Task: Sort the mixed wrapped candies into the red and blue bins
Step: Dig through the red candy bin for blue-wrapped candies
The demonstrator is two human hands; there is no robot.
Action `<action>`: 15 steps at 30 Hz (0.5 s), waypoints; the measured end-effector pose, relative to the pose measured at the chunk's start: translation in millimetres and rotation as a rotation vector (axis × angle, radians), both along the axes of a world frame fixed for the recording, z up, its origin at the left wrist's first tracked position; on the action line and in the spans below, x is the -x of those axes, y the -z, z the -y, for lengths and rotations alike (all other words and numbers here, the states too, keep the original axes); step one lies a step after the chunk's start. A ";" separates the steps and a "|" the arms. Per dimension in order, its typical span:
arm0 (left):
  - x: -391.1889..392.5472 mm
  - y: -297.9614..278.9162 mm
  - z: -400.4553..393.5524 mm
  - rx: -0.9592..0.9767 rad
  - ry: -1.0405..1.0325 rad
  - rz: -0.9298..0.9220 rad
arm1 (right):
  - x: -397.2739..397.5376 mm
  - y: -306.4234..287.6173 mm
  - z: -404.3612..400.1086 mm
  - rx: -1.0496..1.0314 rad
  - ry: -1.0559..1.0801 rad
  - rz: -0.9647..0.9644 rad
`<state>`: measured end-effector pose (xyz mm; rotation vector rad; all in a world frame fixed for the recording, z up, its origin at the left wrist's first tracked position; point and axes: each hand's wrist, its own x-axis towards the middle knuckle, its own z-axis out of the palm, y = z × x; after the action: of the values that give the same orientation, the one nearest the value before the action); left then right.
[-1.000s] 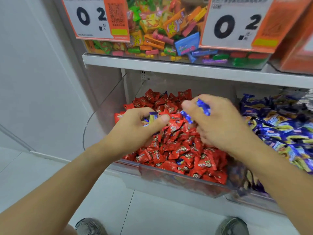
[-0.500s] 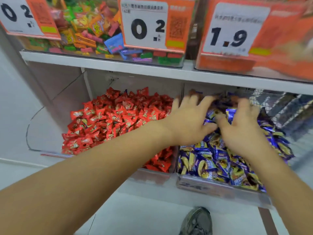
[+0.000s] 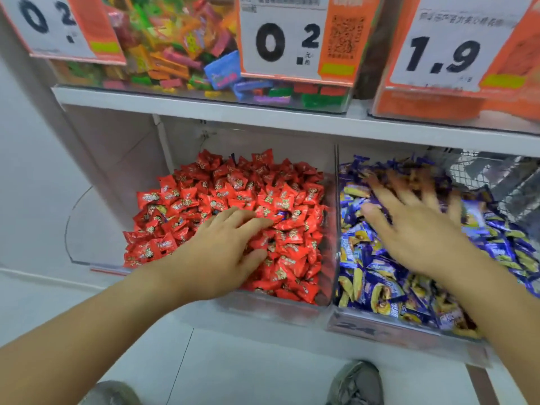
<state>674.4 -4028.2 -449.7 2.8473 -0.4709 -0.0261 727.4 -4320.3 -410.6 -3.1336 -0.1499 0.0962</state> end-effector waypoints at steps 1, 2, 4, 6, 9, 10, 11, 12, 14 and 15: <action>-1.3 -1.2 -8.0 0.021 0.004 -0.037 | 5.8 -6.9 -4.7 -0.018 0.014 -0.016; -3.0 -2.4 -16.4 0.036 0.012 -0.073 | 13.5 -14.9 -12.0 -0.037 0.014 -0.015; -6.2 -3.3 -31.6 0.054 0.047 -0.137 | 28.6 -29.4 -32.7 -0.087 -0.048 0.086; -8.7 -3.3 -44.2 0.053 0.070 -0.139 | 43.8 -39.8 -61.6 -0.286 -0.201 0.279; -13.1 -2.0 -61.7 0.070 0.056 -0.092 | 58.9 -38.3 -111.1 -0.538 -0.462 0.425; -14.6 -1.5 -67.9 0.077 0.045 -0.089 | 57.2 -32.8 -122.9 -0.513 -0.518 0.374; -15.4 -1.0 -73.9 0.083 0.033 -0.089 | 53.7 -25.7 -132.3 -0.450 -0.549 0.275; -16.6 -1.2 -80.2 0.088 0.017 -0.086 | 50.0 -19.6 -139.5 -0.356 -0.559 0.154; -18.4 -3.5 -92.8 0.094 -0.024 -0.071 | 41.7 -10.7 -146.5 -0.147 -0.560 -0.049; -18.7 -5.6 -98.2 0.093 -0.045 -0.063 | 38.5 -9.3 -148.4 -0.077 -0.565 -0.120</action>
<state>693.1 -3930.0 -444.1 2.7555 -0.3844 -0.0832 688.9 -4172.0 -401.2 -2.8947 -0.9990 0.2681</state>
